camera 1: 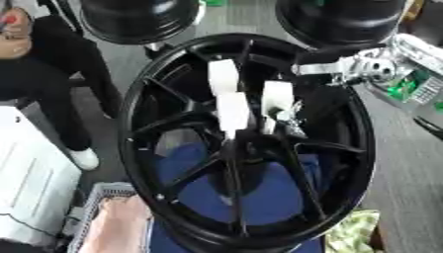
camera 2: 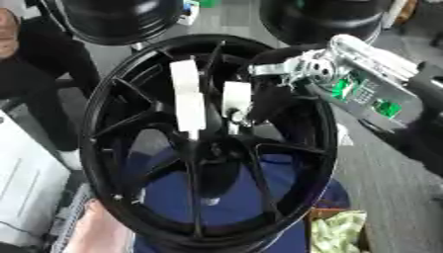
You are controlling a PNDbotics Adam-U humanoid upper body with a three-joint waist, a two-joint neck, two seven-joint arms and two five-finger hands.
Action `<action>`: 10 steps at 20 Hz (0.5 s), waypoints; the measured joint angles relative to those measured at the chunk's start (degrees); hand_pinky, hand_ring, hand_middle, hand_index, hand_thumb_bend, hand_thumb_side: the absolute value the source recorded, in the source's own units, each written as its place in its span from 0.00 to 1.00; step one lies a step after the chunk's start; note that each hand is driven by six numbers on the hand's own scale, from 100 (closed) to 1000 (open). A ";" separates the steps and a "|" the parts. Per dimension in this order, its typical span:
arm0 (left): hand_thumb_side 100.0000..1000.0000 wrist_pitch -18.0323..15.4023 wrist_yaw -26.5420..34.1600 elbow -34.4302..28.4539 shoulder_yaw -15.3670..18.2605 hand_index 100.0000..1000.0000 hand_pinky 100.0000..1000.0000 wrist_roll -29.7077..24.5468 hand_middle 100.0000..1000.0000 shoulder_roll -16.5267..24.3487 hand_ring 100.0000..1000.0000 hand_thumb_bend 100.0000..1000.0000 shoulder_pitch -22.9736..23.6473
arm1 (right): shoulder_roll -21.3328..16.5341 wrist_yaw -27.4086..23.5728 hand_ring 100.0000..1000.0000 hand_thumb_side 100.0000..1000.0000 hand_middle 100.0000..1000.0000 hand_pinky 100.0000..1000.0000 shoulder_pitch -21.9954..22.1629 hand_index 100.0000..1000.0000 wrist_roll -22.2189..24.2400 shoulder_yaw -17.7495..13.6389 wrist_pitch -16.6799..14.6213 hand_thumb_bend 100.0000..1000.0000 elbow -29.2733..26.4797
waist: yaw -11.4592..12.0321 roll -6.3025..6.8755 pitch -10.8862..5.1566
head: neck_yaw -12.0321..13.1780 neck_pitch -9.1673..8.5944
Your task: Pull the pin out of the wheel hub.
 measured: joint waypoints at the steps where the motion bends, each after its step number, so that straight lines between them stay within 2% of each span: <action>1: 0.68 0.01 0.01 0.00 0.00 0.74 0.62 0.01 0.69 -0.12 0.98 0.46 0.00 | 0.02 -0.21 0.75 0.21 0.55 0.82 0.00 0.67 -1.08 -0.09 1.08 0.00 -0.07 | 0.00 0.00 0.00 | 0.01 0.00; 2: 0.68 0.03 0.01 0.00 0.00 0.74 0.62 0.03 0.69 -0.13 0.98 0.46 0.00 | 0.03 -0.49 0.73 0.21 0.50 0.82 0.00 0.63 -2.16 -0.11 2.15 0.00 -0.18 | 0.00 0.00 0.00 | 0.02 0.00; 6: 0.68 0.12 0.04 0.00 0.00 0.74 0.62 0.11 0.69 -0.13 0.98 0.46 0.00 | 0.01 -1.90 0.68 0.23 0.43 0.81 0.04 0.55 -6.16 -0.11 5.34 0.00 -0.27 | 0.02 0.00 0.00 | 0.04 0.00; 10: 0.68 0.26 0.04 0.00 0.01 0.74 0.62 0.07 0.69 -0.13 0.98 0.46 0.01 | -1.55 -3.78 0.62 0.20 0.39 0.79 -0.60 0.50 -8.41 -1.03 6.45 0.00 -1.23 | -0.13 0.00 0.00 | 0.08 0.00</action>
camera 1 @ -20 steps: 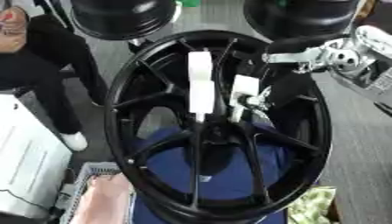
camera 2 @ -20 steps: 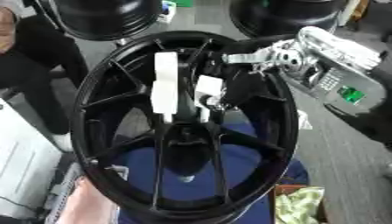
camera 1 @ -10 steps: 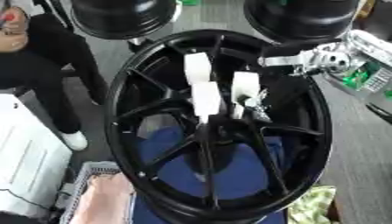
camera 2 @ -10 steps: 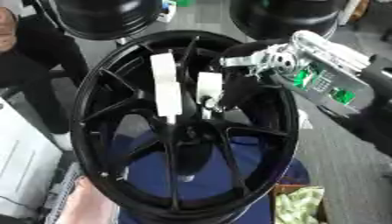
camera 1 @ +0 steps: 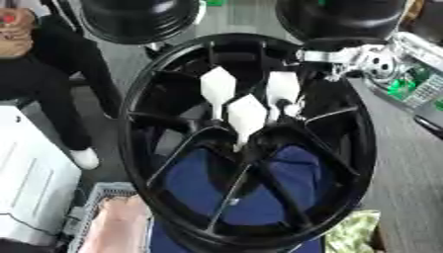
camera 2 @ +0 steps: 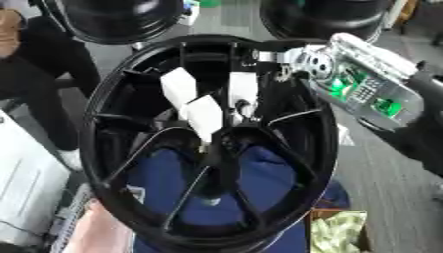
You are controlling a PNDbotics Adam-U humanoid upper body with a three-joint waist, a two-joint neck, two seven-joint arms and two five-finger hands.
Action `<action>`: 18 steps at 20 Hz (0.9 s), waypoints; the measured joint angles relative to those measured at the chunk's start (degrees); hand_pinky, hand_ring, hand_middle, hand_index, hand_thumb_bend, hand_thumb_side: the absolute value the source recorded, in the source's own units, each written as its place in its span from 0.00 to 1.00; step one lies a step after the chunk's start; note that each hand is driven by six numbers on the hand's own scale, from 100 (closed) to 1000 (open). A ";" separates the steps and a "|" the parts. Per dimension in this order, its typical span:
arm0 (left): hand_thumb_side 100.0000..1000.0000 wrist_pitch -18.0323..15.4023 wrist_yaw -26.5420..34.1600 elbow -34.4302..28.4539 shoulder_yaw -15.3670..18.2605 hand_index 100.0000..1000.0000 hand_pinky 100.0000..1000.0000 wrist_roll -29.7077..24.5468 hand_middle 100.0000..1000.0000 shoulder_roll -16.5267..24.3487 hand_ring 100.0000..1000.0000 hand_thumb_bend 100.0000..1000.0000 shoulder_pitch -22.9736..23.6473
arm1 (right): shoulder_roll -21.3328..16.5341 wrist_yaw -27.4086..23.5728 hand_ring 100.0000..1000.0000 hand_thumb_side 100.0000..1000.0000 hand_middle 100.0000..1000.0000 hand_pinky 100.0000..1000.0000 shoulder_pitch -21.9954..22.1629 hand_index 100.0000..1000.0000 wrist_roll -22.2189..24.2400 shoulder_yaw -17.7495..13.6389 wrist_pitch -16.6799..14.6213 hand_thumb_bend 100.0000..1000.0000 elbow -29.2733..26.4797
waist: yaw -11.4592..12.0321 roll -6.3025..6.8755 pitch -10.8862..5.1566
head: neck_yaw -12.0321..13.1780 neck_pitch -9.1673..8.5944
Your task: Pull the pin out of the wheel hub.
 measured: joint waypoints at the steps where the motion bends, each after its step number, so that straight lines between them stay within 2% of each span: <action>1: 0.68 0.02 0.00 0.00 0.00 0.74 0.62 -0.01 0.69 0.01 0.98 0.46 0.02 | -0.76 -0.49 0.61 0.20 0.39 0.79 -0.28 0.50 -0.30 -0.68 0.10 0.00 -0.76 | -0.11 0.00 0.00 | 0.05 0.00; 3: 0.68 0.06 0.00 0.00 0.00 0.74 0.62 0.00 0.69 0.01 0.98 0.46 0.03 | -2.60 -1.36 0.60 0.20 0.39 0.79 -0.47 0.50 -0.65 -2.37 0.26 0.00 -2.49 | -0.30 0.00 0.00 | 0.21 0.00; 4: 0.68 0.08 0.00 0.00 0.00 0.74 0.62 0.00 0.69 0.01 0.98 0.46 0.03 | -3.66 -1.75 0.59 0.26 0.39 0.80 -0.47 0.50 -0.74 -3.30 0.34 0.00 -3.30 | -0.40 0.00 0.00 | 0.27 0.00; 5: 0.68 0.11 0.00 0.00 0.00 0.74 0.62 0.01 0.69 0.03 0.98 0.46 0.03 | -4.75 -2.17 0.59 0.20 0.39 0.80 -0.47 0.50 -0.82 -4.29 0.42 0.00 -3.98 | -0.55 0.00 0.00 | 0.35 0.00; 6: 0.69 0.13 0.00 0.00 0.00 0.74 0.62 0.01 0.69 0.04 0.98 0.46 0.03 | -5.85 -2.59 0.58 0.24 0.39 0.80 -0.45 0.50 -0.90 -5.38 0.50 0.00 -4.56 | -0.67 0.00 0.00 | 0.42 0.00; 7: 0.68 0.14 0.00 0.00 0.00 0.74 0.62 0.01 0.69 0.06 0.98 0.46 0.03 | -6.97 -2.96 0.58 0.18 0.39 0.81 -0.39 0.50 -1.12 -6.53 0.58 0.00 -5.03 | -0.77 0.00 0.00 | 0.47 0.00; 10: 0.68 0.16 -0.03 0.00 0.02 0.74 0.62 0.03 0.69 0.11 0.98 0.46 0.03 | -10.55 -3.96 0.57 0.17 0.39 0.83 1.26 0.51 -2.23 -10.45 0.32 0.00 -5.96 | -1.05 0.00 0.00 | 0.89 0.00; 14: 0.68 0.16 -0.17 0.00 0.06 0.74 0.62 0.11 0.69 0.54 0.98 0.46 0.03 | -17.07 -5.83 0.58 0.17 0.40 0.84 8.69 0.52 -5.37 -16.78 -0.67 0.00 -6.99 | -1.28 0.00 0.00 | 1.47 -0.03; 15: 0.69 0.16 -0.22 0.00 0.07 0.74 0.62 0.12 0.69 0.57 0.98 0.46 0.03 | -18.88 -6.59 0.58 0.03 0.41 0.84 11.32 0.52 -6.47 -18.43 -0.86 0.00 -7.38 | -1.26 0.00 0.00 | 1.54 -0.05; 16: 0.68 0.16 -0.25 0.00 0.09 0.74 0.62 0.13 0.69 0.57 0.98 0.46 0.02 | -20.70 -7.34 0.59 0.18 0.41 0.84 14.22 0.53 -7.72 -20.19 -1.01 0.00 -7.76 | -1.25 0.00 0.09 | 1.64 -0.07; 18: 0.69 0.15 -0.31 0.00 0.11 0.74 0.62 0.16 0.69 0.57 0.98 0.46 -0.01 | -24.25 -8.68 0.59 0.18 0.42 0.83 20.67 0.53 -10.57 -23.77 -1.26 0.00 -8.03 | -1.22 0.00 0.34 | 1.87 -0.12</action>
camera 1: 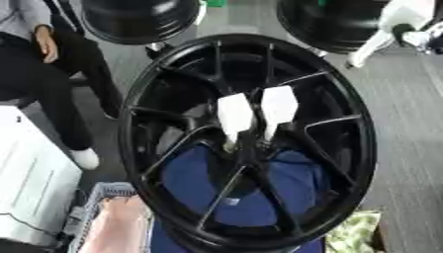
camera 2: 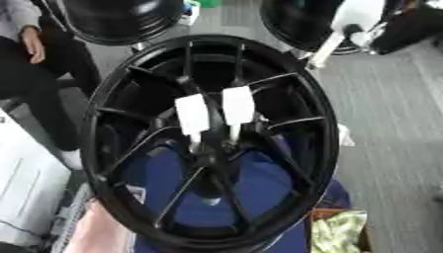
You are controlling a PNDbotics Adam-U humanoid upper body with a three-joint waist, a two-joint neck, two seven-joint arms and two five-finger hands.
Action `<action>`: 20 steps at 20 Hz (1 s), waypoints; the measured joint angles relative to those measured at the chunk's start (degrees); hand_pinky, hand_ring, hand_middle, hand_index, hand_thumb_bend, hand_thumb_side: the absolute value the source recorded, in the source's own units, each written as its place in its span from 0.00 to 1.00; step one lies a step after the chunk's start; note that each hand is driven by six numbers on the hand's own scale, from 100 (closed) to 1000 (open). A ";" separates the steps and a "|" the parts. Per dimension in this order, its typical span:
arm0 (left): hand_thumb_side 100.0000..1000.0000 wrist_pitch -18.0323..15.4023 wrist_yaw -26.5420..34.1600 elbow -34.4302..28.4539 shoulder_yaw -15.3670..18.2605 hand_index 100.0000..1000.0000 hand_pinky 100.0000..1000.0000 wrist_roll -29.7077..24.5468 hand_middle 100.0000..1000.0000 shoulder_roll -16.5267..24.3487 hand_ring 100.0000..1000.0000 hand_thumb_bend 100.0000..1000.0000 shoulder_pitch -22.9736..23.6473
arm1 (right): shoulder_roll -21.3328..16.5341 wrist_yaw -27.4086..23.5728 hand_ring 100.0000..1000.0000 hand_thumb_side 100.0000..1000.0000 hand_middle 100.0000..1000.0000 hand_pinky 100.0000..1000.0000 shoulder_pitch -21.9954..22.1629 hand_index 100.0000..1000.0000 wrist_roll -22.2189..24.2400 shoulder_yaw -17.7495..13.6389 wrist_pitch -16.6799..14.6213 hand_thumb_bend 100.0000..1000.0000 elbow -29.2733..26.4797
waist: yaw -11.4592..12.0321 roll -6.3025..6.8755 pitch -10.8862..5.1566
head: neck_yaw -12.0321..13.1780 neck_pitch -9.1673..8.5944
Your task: Pull the pin out of the wheel hub.
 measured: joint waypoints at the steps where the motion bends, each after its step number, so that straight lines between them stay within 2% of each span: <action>1: 0.68 0.01 -0.03 0.00 0.04 0.74 0.62 0.03 0.69 0.00 0.98 0.46 0.00 | -1.58 -0.77 0.60 0.19 0.42 0.83 3.18 0.54 -1.54 -1.76 -0.16 0.00 0.14 | 0.01 0.00 0.12 | 0.11 -0.06; 3: 0.68 0.02 -0.14 0.00 0.31 0.74 0.62 0.23 0.69 0.00 0.98 0.46 0.00 | -4.07 -2.53 0.61 0.18 0.44 0.83 8.92 0.56 -4.59 -5.12 -0.58 0.00 1.15 | 0.00 0.00 0.39 | 0.31 -0.41; 6: 0.68 -0.03 -0.19 0.00 0.59 0.74 0.62 0.51 0.69 0.00 0.98 0.46 0.00 | -5.63 -4.95 0.62 0.19 0.45 0.83 14.29 0.57 -8.33 -8.84 -1.79 0.00 3.17 | -0.10 0.02 0.57 | 0.62 -0.51; 9: 0.68 -0.07 -0.22 0.00 0.63 0.74 0.62 0.63 0.69 0.00 0.98 0.46 -0.02 | -5.94 -6.05 0.66 0.22 0.48 0.84 17.00 0.60 -10.44 -10.44 -3.25 0.00 4.74 | -0.12 0.02 0.60 | 0.72 -0.68; 12: 0.68 -0.08 -0.22 0.00 0.63 0.74 0.62 0.65 0.69 0.00 0.98 0.46 -0.05 | -5.94 -5.96 0.69 0.25 0.51 0.84 18.66 0.63 -11.09 -10.70 -4.12 0.00 6.61 | -0.10 0.03 0.63 | 0.75 -1.02; 14: 0.69 -0.07 -0.22 0.00 0.63 0.74 0.62 0.66 0.69 -0.01 0.98 0.46 -0.06 | -5.94 -5.66 0.75 0.27 0.59 0.85 19.60 0.69 -10.75 -10.70 -4.57 0.00 8.06 | -0.07 0.03 0.71 | 0.75 -1.07; 15: 0.69 -0.07 -0.22 0.00 0.63 0.74 0.62 0.67 0.69 -0.01 0.98 0.46 -0.06 | -5.94 -5.41 0.81 0.27 0.73 0.86 20.06 0.82 -10.27 -10.69 -4.86 0.00 8.76 | -0.05 0.03 0.76 | 0.75 -1.13; 17: 0.69 -0.06 -0.22 0.00 0.63 0.74 0.62 0.67 0.69 -0.02 0.98 0.46 -0.06 | -5.94 -4.75 0.92 0.26 0.87 0.90 20.89 0.91 -8.46 -10.54 -5.62 0.00 10.25 | -0.04 0.03 0.83 | 0.76 -1.16; 20: 0.69 -0.05 -0.22 0.00 0.64 0.74 0.62 0.70 0.69 -0.02 0.98 0.46 -0.06 | -5.87 -2.80 0.95 0.36 0.90 0.92 21.29 0.95 -5.47 -10.72 -7.18 0.00 12.38 | -0.06 0.03 0.84 | 0.78 -1.16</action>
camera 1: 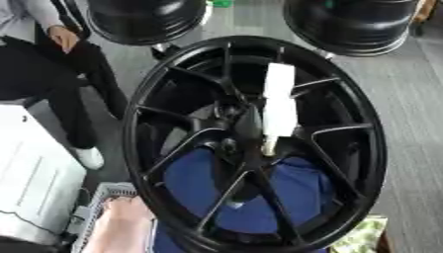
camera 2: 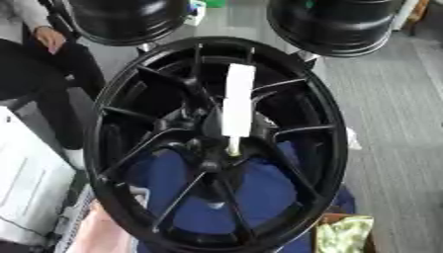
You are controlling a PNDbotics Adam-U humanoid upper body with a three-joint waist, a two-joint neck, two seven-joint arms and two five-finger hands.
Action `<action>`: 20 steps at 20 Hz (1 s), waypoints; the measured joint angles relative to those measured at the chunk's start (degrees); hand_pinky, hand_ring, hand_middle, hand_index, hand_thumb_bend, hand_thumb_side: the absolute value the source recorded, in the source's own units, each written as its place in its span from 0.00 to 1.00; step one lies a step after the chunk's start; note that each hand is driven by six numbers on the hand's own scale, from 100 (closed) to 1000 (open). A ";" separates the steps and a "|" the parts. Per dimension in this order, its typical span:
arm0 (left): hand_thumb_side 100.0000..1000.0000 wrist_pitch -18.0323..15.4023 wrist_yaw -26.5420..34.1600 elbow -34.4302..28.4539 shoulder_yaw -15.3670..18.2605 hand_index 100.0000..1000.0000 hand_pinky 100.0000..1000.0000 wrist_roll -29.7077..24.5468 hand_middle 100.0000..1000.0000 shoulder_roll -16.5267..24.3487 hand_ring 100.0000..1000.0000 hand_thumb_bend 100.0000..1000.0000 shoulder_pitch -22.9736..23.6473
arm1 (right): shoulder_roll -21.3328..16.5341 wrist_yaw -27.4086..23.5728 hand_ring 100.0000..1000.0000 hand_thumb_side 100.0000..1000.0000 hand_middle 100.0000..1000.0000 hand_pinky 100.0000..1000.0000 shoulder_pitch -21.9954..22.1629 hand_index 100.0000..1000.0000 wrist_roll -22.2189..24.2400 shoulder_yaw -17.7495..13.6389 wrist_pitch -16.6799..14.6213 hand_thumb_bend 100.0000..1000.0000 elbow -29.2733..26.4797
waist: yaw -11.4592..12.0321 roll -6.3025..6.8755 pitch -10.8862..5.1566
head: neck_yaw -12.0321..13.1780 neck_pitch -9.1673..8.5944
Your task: Pull the pin out of the wheel hub.
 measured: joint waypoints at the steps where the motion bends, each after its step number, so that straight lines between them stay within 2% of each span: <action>1: 0.69 0.01 0.00 0.00 0.00 0.74 0.62 0.01 0.69 0.00 0.98 0.46 0.00 | 0.04 0.65 0.95 0.37 0.91 0.92 -0.03 0.96 0.64 -0.19 -0.46 0.00 0.66 | -0.02 0.00 0.00 | 0.00 0.00; 10: 0.69 0.04 -0.01 0.00 0.01 0.74 0.62 0.06 0.69 0.00 0.98 0.46 0.00 | 1.03 3.06 0.94 0.31 0.91 0.91 -1.57 0.95 1.65 -2.42 -2.27 0.00 2.59 | -0.36 0.00 0.00 | 0.02 0.08; 18: 0.69 0.07 -0.02 0.00 0.01 0.74 0.62 0.09 0.69 0.00 0.98 0.46 0.00 | 1.50 3.24 0.92 0.19 0.90 0.91 -2.85 0.94 1.24 -3.02 -2.28 0.00 2.62 | -0.42 0.01 0.00 | 0.09 0.18; 20: 0.69 0.07 -0.02 0.00 0.01 0.74 0.62 0.09 0.69 0.00 0.98 0.46 0.00 | 1.54 3.24 0.90 0.13 0.88 0.90 -3.37 0.93 0.93 -3.25 -2.30 0.00 2.61 | -0.45 0.01 0.00 | 0.10 0.18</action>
